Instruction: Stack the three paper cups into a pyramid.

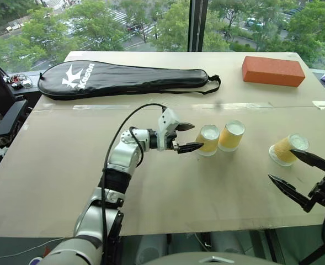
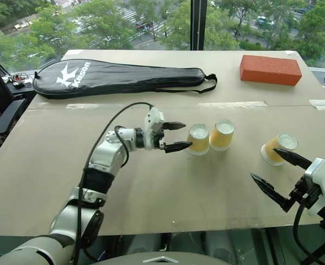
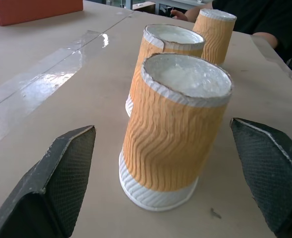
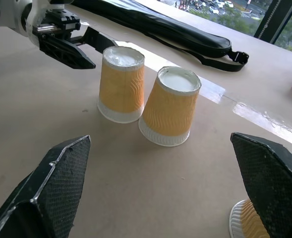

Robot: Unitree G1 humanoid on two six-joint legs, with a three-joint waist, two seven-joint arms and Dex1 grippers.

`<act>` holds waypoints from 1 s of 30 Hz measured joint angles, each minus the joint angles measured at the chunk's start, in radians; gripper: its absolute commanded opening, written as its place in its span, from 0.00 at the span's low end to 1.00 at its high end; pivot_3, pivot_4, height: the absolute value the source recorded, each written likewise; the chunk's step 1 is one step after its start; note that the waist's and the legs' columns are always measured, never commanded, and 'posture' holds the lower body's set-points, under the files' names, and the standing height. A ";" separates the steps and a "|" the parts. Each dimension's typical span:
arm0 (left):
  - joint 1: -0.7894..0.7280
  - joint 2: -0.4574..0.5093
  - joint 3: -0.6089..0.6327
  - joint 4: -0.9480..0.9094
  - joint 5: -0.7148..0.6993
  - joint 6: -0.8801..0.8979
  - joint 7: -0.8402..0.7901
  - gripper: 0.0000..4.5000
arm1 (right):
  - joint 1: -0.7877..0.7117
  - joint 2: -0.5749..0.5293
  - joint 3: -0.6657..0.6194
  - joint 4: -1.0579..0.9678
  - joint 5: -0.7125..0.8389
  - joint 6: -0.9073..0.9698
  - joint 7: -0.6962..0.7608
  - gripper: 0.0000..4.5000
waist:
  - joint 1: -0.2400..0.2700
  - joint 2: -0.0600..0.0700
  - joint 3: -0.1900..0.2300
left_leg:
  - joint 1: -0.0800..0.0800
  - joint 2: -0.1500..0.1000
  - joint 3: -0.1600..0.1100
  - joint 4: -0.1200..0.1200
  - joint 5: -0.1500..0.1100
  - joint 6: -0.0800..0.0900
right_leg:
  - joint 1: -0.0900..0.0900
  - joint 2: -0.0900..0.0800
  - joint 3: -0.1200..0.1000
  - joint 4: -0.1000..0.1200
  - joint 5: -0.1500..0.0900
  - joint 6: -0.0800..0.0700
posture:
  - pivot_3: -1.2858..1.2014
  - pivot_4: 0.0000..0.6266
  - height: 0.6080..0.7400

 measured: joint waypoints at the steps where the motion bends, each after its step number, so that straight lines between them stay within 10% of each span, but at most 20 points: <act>1: 0.008 0.010 0.003 -0.015 -0.007 0.012 -0.005 0.99 | -0.004 0.002 0.002 0.004 -0.013 0.001 -0.012 1.00 | 0.000 0.000 0.000 | 0.000 0.000 0.000 0.000 0.000 0.000 | 0.000 0.000 0.000 0.000 0.000 0.000 | 0.52 0.24 1.00; 9: 0.226 0.218 0.058 -0.327 -0.201 0.156 -0.154 0.99 | -0.132 0.056 0.032 0.111 -0.198 0.122 -0.299 1.00 | -0.006 0.002 0.001 | 0.000 0.002 0.000 0.000 0.000 0.000 | -0.001 0.000 0.001 0.000 0.002 -0.003 | 0.52 0.24 1.00; 24: 0.321 0.292 0.108 -0.620 -0.425 0.274 -0.144 0.99 | -0.412 0.105 0.131 0.293 -0.270 0.329 -0.504 1.00 | -0.002 0.003 0.001 | 0.000 0.001 0.002 0.000 0.000 0.000 | -0.001 0.002 0.002 0.000 0.000 -0.001 | 0.52 0.24 1.00; 30: 0.357 0.302 0.128 -0.638 -0.450 0.274 -0.128 1.00 | -0.441 0.102 0.128 0.336 -0.249 0.328 -0.469 0.50 | -0.003 0.003 0.001 | 0.000 0.001 0.002 0.000 0.000 0.000 | -0.001 0.002 0.003 0.000 0.000 0.000 | 0.52 0.24 1.00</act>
